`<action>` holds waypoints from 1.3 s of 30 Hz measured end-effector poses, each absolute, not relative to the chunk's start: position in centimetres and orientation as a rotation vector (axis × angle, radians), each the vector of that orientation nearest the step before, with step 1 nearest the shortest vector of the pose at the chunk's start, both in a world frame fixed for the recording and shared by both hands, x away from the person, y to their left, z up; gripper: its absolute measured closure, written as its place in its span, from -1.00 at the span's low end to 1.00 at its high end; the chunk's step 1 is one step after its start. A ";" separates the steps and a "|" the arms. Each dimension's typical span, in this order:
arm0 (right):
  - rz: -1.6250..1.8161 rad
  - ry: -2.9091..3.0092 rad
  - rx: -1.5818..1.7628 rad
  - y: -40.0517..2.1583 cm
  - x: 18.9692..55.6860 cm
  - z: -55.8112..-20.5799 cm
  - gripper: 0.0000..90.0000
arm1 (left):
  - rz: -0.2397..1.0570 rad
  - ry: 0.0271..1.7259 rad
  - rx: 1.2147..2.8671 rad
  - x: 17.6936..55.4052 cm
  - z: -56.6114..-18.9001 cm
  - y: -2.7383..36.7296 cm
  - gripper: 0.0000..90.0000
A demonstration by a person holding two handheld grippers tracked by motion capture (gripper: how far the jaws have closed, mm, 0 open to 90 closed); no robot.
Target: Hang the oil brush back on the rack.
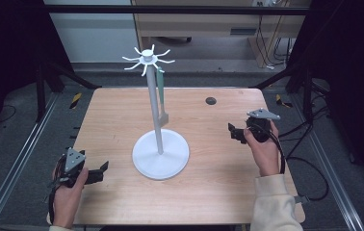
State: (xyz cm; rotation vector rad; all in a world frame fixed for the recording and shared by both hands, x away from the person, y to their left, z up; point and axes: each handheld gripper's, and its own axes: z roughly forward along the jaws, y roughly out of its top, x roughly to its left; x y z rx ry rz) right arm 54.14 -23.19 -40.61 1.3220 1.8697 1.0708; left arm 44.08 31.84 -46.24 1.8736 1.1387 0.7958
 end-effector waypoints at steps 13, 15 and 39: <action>1.012 1.967 1.369 -22.5 55.3 -45.1 -0.74 | 0.800 1.135 1.880 44.1 -46.3 31.8 -0.91; 1.022 1.971 1.385 -22.3 55.3 -45.5 -0.73 | 0.802 1.132 1.886 44.1 -46.3 31.7 -0.91; 1.113 2.116 1.316 -17.1 55.5 -47.9 -0.73 | 0.785 1.121 1.875 44.3 -46.6 31.5 -0.92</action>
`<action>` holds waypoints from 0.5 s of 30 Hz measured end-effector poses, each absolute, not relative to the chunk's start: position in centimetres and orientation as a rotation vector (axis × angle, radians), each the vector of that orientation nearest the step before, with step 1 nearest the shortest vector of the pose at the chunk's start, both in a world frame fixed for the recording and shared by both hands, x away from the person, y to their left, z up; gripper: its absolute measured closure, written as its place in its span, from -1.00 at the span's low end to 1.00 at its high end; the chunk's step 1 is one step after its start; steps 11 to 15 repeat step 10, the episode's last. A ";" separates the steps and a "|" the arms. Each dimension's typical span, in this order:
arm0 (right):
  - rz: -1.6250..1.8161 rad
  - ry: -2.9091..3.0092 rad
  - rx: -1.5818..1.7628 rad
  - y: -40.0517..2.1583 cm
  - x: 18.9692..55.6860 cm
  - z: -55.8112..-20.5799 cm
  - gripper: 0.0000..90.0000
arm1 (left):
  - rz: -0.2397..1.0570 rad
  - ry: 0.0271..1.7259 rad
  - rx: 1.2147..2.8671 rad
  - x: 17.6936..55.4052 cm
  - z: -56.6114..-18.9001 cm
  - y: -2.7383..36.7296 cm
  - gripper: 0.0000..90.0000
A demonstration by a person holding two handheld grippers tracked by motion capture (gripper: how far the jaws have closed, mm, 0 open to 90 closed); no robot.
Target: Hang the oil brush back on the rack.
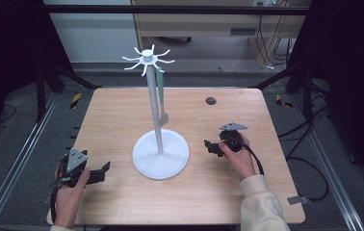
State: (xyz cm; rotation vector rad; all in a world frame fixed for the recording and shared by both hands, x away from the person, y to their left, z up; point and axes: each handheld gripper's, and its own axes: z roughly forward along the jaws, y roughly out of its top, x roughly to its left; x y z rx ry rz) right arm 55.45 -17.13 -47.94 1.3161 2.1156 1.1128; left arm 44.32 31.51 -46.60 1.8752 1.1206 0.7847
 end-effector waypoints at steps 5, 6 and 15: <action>1.093 2.154 1.296 -16.3 55.4 -48.3 -0.73 | 0.784 1.114 1.878 44.3 -46.6 31.5 -0.92; 1.093 2.161 1.297 -16.2 55.4 -48.3 -0.73 | 0.787 1.114 1.877 44.3 -46.6 31.5 -0.92; 1.095 2.160 1.295 -16.0 55.3 -48.1 -0.74 | 0.785 1.110 1.876 44.3 -46.6 31.4 -0.92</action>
